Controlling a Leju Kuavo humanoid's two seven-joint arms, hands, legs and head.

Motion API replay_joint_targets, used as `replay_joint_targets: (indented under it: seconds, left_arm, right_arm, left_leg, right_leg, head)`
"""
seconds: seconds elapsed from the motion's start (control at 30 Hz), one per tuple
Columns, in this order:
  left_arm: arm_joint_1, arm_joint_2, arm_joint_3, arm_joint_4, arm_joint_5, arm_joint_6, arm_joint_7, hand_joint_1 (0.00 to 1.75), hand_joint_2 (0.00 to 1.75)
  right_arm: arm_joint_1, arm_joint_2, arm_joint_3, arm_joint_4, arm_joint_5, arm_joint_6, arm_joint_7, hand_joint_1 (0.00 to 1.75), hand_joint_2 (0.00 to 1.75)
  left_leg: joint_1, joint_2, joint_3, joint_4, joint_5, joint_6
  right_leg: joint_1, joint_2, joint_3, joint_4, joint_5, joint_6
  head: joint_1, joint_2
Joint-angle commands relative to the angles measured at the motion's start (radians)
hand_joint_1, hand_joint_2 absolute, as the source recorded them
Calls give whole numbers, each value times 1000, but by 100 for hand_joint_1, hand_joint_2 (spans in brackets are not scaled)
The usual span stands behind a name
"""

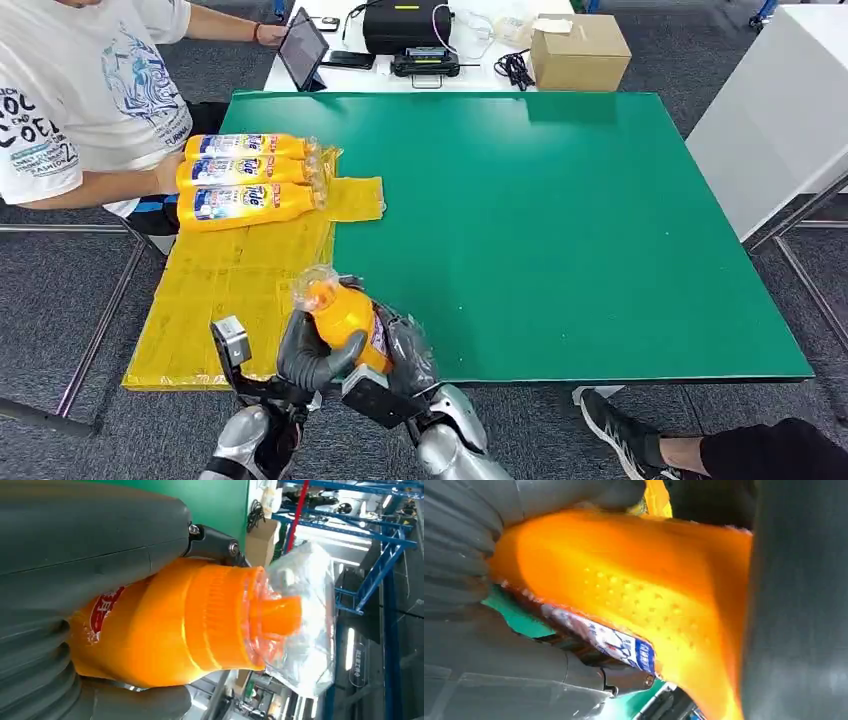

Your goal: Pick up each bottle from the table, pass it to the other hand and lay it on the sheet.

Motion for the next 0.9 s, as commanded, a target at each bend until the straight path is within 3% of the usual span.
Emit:
replay_joint_targets:
  seconds: [0.03,0.23,0.27,0.33,0.9]
  left_arm:
    - [-64,29,57,-103,-7,98,-13,175,175]
    - [-94,19,110,-105,-29,206,-30,175,175]
    - [-99,14,118,-97,-49,248,-49,175,175]
    - [-114,13,130,-83,-61,282,-61,175,175]
    - [-132,11,148,-71,-80,333,-81,175,175]
  right_arm:
    - [-15,-52,-1,-204,-11,6,42,0,0]
    - [11,-62,-35,-284,-46,33,59,0,0]
    - [10,-60,-36,-276,-49,31,56,0,0]
    - [7,-58,-31,-269,-49,28,52,0,0]
    - [11,-61,-27,-290,-60,22,44,0,0]
  left_leg:
    - [1,1,1,2,-2,-2]
    - [5,1,9,5,-8,-4]
    - [2,-1,3,1,-1,-1]
    - [2,-1,4,0,-2,-1]
    - [2,-1,3,0,-1,-1]
  right_leg:
    - [2,0,2,1,-2,-2]
    - [5,0,10,4,-7,-6]
    - [2,-2,4,0,-2,-2]
    - [2,-1,4,0,-2,-2]
    - [2,-1,4,-1,-1,-2]
  head:
    - [0,0]
    - [0,0]
    - [0,0]
    - [0,0]
    - [0,0]
